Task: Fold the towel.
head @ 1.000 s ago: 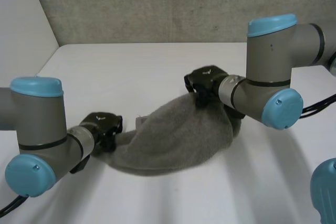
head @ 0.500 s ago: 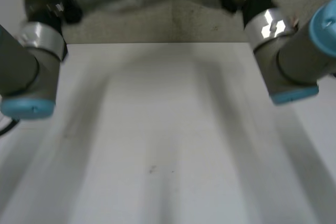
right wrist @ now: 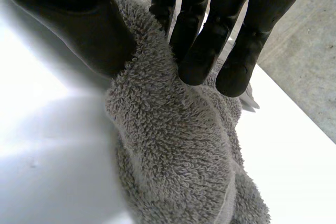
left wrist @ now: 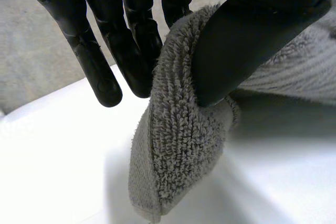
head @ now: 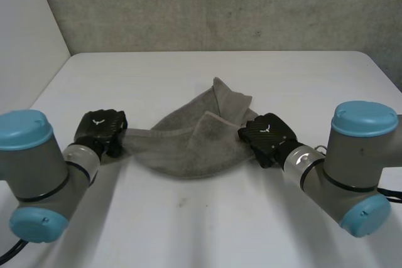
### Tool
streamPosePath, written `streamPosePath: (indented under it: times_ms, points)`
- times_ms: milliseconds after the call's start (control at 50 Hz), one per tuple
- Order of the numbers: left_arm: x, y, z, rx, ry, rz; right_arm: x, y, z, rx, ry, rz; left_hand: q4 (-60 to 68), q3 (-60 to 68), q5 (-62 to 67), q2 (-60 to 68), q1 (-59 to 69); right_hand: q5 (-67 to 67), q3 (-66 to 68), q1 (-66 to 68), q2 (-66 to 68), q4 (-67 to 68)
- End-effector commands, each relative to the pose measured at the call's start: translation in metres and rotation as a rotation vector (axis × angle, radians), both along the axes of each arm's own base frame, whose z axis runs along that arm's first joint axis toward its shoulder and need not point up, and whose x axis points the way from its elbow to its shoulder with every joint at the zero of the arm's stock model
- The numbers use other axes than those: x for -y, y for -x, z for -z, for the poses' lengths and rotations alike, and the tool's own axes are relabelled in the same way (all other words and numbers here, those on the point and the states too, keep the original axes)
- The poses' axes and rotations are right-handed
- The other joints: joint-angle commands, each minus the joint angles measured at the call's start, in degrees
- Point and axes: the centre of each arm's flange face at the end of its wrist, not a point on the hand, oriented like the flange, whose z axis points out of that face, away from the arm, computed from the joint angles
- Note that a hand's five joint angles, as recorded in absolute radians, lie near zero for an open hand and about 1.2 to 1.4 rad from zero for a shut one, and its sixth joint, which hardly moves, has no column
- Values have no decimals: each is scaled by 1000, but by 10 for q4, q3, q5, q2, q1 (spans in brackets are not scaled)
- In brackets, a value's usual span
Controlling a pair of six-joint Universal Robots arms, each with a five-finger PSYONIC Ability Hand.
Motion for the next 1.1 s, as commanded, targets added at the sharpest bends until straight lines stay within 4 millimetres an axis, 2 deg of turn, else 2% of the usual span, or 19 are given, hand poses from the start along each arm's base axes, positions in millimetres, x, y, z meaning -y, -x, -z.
streamPosePath:
  times_ms: [20, 100, 140, 160, 180, 200, 220, 240, 260, 280, 380, 420, 520, 640, 680, 700, 800, 1020, 1100]
  points:
    - [1, -11, -10, 27, 37, -22, -23, 6, -14, -11, -43, -10, 103, 103, 111, 103, 115, -29, -44, -34, -30, -48]
    - [6, -16, -11, 28, 44, -43, -34, 9, -19, -20, -85, -23, 103, 103, 111, 103, 115, -164, -179, -170, -165, -183]
    - [16, -29, -13, 32, 49, -85, -43, 9, -22, -22, -109, -33, 101, 102, 110, 101, 114, -370, -385, -375, -371, -389]
    - [16, -29, -13, 32, 49, -85, -43, 9, -22, -22, -109, -33, 101, 102, 110, 101, 114, -371, -386, -376, -372, -390]
    - [20, -34, -13, 39, 49, -102, -45, 9, -25, -20, -104, -30, -49, -48, -40, -49, -36, -470, -484, -475, -470, -488]
    - [20, -34, -13, 39, 49, -102, -43, 10, -28, -15, -96, -16, -50, -49, -42, -50, -37, -577, -592, -582, -578, -596]
    - [23, -38, -13, 49, 51, -111, -43, 10, -28, -15, -96, -16, -265, -264, -257, -265, -252, -578, -593, -583, -579, -597]
    - [24, -40, -13, 64, 55, -114, -40, 12, -30, -4, -95, 0, -465, -465, -457, -465, -453, -648, -663, -653, -649, -666]
    - [24, -40, -13, 64, 55, -114, -40, 12, -31, -4, -95, 0, -467, -467, -459, -467, -455, -648, -663, -653, -649, -666]
    - [24, -40, -15, 78, 64, -110, -38, 13, -35, 16, -93, 16, -572, -571, -564, -572, -559, -648, -663, -653, -649, -666]
    - [19, -32, -22, 93, 93, -73, -32, 20, -52, 118, -115, 105, -578, -578, -570, -578, -566, -648, -663, -653, -649, -666]
    - [15, -26, -26, 85, 104, -43, -17, 35, -56, 181, -141, 209, -577, -576, -568, -577, -564, -648, -663, -653, -649, -666]
    - [2, 7, -48, 29, 178, 146, 1, 57, -64, 237, -143, 311, -550, -549, -542, -550, -537, -648, -663, -653, -649, -666]
    - [-2, 28, -63, -8, 217, 225, 3, 63, -62, 237, -162, 336, -508, -507, -499, -508, -495, -648, -663, -653, -649, -666]
    - [-5, 44, -68, -25, 225, 272, 2, 65, -60, 228, -166, 336, -501, -500, -493, -501, -488, -648, -663, -653, -649, -666]
    - [-5, 44, -68, -25, 225, 272, 2, 65, -60, 228, -166, 336, -501, -500, -493, -501, -488, -648, -663, -653, -649, -666]
    - [-9, 76, -56, -16, 154, 362, 0, 71, -53, 164, -167, 329, -514, -514, -506, -515, -502, -648, -663, -653, -649, -666]
    - [-8, 110, -31, 23, 47, 442, -11, 85, -28, -98, -77, 171, -506, -505, -498, -506, -493, -612, -627, -617, -613, -631]
    - [-3, 120, -24, 27, 38, 457, -15, 89, -22, -108, -88, 133, -392, -391, -384, -392, -379, -585, -599, -590, -586, -603]
